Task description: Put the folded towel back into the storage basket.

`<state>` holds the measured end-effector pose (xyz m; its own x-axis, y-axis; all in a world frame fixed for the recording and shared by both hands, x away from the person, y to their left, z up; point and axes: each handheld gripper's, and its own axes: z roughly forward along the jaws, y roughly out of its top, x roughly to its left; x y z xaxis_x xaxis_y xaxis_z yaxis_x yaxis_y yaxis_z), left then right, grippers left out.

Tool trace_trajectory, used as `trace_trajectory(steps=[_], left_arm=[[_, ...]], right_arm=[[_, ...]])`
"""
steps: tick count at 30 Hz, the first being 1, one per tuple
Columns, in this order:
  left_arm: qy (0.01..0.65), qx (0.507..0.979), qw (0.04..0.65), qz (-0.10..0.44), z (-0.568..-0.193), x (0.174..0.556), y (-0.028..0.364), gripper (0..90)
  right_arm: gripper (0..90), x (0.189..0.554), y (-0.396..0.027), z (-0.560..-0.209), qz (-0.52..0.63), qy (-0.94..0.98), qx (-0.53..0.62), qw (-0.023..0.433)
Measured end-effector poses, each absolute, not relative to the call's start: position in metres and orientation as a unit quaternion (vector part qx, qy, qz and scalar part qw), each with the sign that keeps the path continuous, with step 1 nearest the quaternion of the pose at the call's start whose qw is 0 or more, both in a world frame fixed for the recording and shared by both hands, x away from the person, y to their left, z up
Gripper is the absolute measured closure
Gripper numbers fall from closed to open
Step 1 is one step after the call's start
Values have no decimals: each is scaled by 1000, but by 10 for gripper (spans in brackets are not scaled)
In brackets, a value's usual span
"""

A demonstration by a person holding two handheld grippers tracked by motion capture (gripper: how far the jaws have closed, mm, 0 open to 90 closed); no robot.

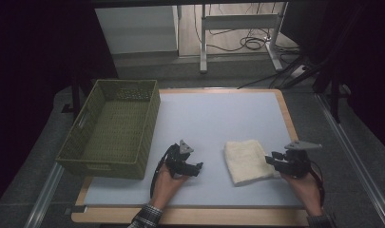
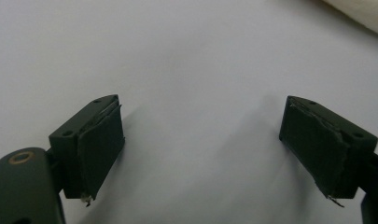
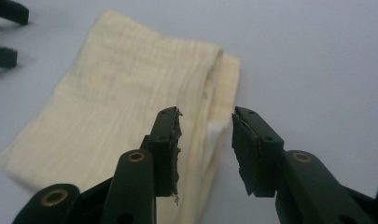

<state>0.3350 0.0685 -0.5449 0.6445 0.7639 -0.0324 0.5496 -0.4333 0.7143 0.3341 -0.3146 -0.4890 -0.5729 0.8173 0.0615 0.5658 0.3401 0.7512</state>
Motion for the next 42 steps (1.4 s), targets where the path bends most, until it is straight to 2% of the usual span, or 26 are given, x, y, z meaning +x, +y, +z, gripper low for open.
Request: trace_trajectory(steps=[10, 13, 16, 23, 26, 28, 31, 37, 42], left_arm=[[394, 833, 358, 150, -545, 335, 68, 137], [394, 832, 359, 150, -545, 335, 68, 137], [394, 833, 358, 150, -545, 335, 68, 138], [394, 833, 358, 150, -545, 335, 68, 137], [394, 833, 358, 150, -545, 335, 68, 138], [395, 833, 358, 149, -545, 335, 69, 137], [398, 833, 357, 146, -544, 336, 68, 137], [386, 839, 356, 144, -523, 353, 50, 112], [369, 841, 369, 140, -505, 376, 22, 107]], right_arm=[[642, 397, -279, -504, 367, 808, 432, 158], [826, 405, -273, -514, 349, 817, 431, 157], [861, 401, -271, -514, 355, 815, 426, 168], [860, 388, -281, -489, 371, 805, 420, 195], [845, 395, -287, -496, 364, 806, 429, 182], [792, 400, -288, -506, 358, 810, 434, 169], [708, 399, -291, -508, 359, 806, 436, 176], [677, 375, -299, -486, 367, 809, 418, 191], [651, 347, -307, -481, 365, 815, 407, 190]])
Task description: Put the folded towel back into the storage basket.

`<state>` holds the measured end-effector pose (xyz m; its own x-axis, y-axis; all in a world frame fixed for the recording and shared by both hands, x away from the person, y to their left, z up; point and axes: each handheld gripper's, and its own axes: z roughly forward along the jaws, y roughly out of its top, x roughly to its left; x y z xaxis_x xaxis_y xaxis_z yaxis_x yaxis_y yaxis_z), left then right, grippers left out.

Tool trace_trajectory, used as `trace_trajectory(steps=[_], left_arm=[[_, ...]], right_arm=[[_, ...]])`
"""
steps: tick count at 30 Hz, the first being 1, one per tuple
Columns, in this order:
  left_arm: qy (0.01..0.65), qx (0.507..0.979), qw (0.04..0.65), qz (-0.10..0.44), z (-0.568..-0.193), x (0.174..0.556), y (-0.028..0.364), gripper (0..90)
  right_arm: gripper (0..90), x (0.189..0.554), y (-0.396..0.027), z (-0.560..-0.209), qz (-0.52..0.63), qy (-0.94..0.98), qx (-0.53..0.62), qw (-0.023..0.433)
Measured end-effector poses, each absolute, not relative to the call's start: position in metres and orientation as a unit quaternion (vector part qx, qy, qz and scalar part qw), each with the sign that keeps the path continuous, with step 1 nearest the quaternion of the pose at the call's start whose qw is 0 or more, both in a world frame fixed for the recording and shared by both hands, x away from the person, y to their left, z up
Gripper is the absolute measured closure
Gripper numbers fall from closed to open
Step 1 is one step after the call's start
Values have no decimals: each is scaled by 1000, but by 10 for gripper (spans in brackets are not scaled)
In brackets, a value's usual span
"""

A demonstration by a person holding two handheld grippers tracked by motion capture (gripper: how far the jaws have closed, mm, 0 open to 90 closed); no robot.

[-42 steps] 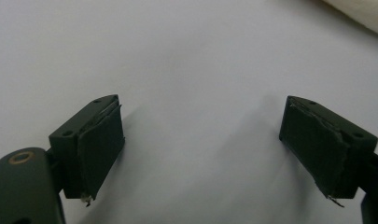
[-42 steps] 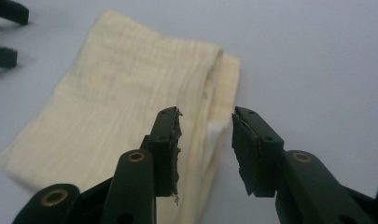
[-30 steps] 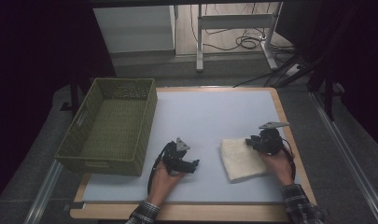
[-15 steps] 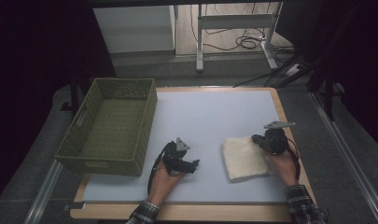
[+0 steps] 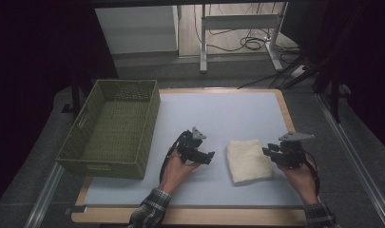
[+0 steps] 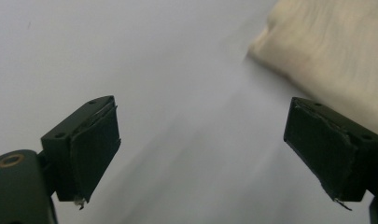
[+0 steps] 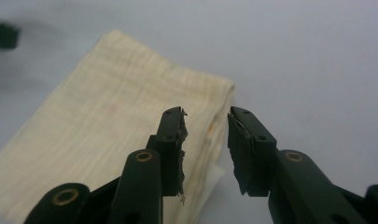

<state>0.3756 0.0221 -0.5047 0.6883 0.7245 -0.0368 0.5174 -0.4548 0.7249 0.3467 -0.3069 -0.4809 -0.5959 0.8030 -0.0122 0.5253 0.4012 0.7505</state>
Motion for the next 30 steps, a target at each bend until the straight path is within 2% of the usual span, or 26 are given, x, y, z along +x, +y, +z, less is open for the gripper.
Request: trace_trajectory(steps=[7, 12, 15, 17, 19, 23, 30], left_arm=[[350, 843, 390, 120, -499, 400, -22, 106], [367, 848, 353, 149, -514, 413, -39, 108], [377, 853, 326, 156, -527, 418, -41, 124], [384, 848, 338, 139, -530, 420, -38, 130], [377, 851, 337, 144, -526, 418, -37, 131], [362, 848, 362, 140, -510, 407, -30, 156], [351, 862, 340, 136, -522, 405, -31, 239]], right_arm=[[591, 316, -319, -489, 370, 815, 411, 174], [576, 311, -325, -506, 358, 816, 421, 168], [577, 312, -329, -515, 355, 817, 425, 162], [577, 312, -332, -517, 363, 814, 426, 158], [576, 312, -332, -516, 361, 814, 427, 160], [532, 308, -329, -509, 364, 813, 423, 165], [502, 306, -321, -514, 354, 821, 424, 146]])
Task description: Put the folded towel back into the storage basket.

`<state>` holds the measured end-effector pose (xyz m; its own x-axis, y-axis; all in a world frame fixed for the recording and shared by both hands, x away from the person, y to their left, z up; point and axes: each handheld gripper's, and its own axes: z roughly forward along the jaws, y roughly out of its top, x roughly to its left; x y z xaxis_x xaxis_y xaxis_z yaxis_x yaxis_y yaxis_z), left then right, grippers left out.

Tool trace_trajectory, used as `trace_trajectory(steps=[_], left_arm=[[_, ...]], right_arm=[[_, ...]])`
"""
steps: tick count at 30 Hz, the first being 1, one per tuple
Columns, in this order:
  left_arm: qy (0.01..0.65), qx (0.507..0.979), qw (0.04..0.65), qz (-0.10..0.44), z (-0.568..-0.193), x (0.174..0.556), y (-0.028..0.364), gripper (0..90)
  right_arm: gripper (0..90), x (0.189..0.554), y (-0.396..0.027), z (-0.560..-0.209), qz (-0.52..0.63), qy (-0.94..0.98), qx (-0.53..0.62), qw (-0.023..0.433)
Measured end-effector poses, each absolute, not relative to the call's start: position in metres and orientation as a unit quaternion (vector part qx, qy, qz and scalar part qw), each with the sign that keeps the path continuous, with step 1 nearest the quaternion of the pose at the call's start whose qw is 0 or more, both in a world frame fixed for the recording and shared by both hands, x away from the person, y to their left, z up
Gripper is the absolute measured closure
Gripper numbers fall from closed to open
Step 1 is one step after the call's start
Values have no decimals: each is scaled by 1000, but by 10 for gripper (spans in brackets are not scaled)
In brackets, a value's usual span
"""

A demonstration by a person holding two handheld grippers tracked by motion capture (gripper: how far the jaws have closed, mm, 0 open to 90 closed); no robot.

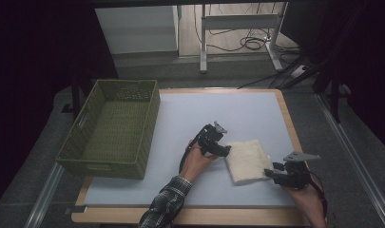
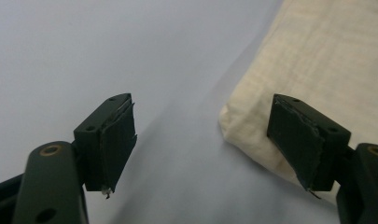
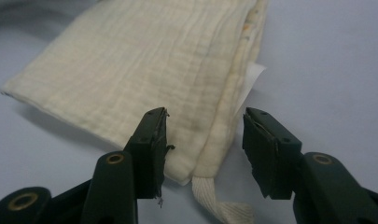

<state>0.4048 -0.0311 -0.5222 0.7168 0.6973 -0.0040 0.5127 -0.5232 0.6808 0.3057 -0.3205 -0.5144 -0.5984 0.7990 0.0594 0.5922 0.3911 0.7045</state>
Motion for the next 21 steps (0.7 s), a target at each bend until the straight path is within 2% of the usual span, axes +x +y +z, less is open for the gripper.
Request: trace_trajectory(steps=[3, 7, 9, 12, 14, 16, 21], left_arm=[[348, 862, 351, 113, -528, 408, -31, 284], [336, 864, 364, 94, -529, 407, -31, 446], [334, 866, 363, 84, -527, 406, -33, 534], [336, 866, 365, 60, -526, 405, -35, 671], [330, 868, 369, 49, -526, 405, -36, 782], [334, 866, 369, 49, -525, 404, -37, 821], [325, 863, 381, 58, -523, 403, -32, 840]], right_arm=[[503, 306, -321, -519, 355, 822, 423, 141], [534, 304, -320, -520, 357, 821, 422, 146], [588, 305, -319, -520, 355, 820, 425, 144], [730, 306, -317, -519, 358, 823, 424, 123], [789, 306, -317, -518, 360, 824, 424, 111], [804, 307, -317, -518, 361, 822, 427, 106], [815, 304, -316, -515, 375, 821, 416, 107]])
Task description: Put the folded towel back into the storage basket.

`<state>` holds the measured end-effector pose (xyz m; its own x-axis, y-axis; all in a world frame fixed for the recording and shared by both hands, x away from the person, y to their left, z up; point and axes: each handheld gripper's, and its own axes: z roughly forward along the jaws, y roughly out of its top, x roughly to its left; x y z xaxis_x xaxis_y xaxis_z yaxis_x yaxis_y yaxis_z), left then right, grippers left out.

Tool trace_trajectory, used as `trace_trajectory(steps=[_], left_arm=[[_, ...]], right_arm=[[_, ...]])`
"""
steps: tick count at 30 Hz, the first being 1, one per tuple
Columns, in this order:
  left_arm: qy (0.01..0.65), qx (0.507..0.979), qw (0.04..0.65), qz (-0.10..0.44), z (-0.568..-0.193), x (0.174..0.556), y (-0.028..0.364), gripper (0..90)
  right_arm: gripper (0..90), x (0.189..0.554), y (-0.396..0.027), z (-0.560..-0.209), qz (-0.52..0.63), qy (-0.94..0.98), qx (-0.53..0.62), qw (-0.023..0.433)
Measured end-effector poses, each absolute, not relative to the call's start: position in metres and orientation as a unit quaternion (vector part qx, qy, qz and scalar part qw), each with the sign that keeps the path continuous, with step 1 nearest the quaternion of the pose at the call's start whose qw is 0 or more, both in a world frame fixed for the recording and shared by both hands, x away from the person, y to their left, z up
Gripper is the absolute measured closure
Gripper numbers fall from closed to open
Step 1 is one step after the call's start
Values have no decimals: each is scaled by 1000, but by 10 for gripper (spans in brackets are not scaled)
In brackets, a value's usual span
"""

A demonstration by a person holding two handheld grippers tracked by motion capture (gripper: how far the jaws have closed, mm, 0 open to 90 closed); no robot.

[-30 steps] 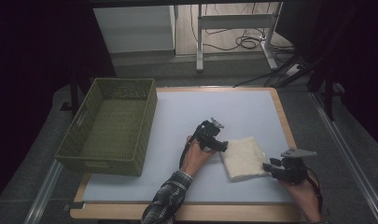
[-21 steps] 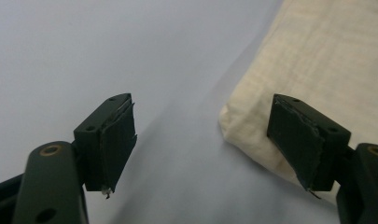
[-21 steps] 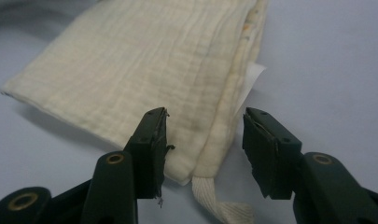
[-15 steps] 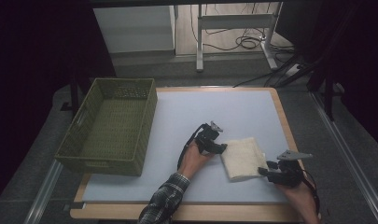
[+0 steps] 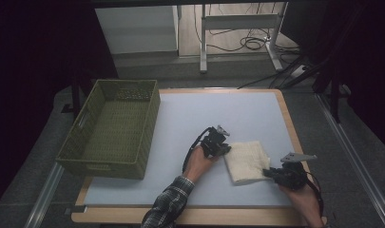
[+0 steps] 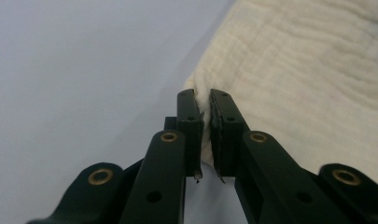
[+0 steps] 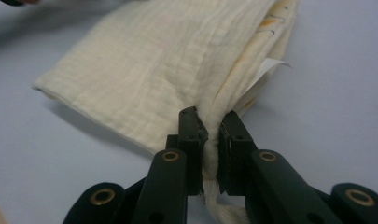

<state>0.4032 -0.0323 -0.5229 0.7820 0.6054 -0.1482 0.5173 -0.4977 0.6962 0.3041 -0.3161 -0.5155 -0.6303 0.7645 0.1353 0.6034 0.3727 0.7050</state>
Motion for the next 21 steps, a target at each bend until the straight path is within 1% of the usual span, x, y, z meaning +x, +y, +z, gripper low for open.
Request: trace_trajectory(steps=[2, 8, 21], left_arm=[[325, 861, 387, 57, -519, 405, -28, 840], [318, 856, 400, 77, -503, 401, -21, 836], [319, 855, 394, 109, -477, 400, 8, 828]], right_arm=[[815, 303, -315, -512, 380, 821, 412, 106], [815, 302, -307, -500, 397, 823, 394, 101], [813, 305, -272, -483, 414, 831, 357, 103]])
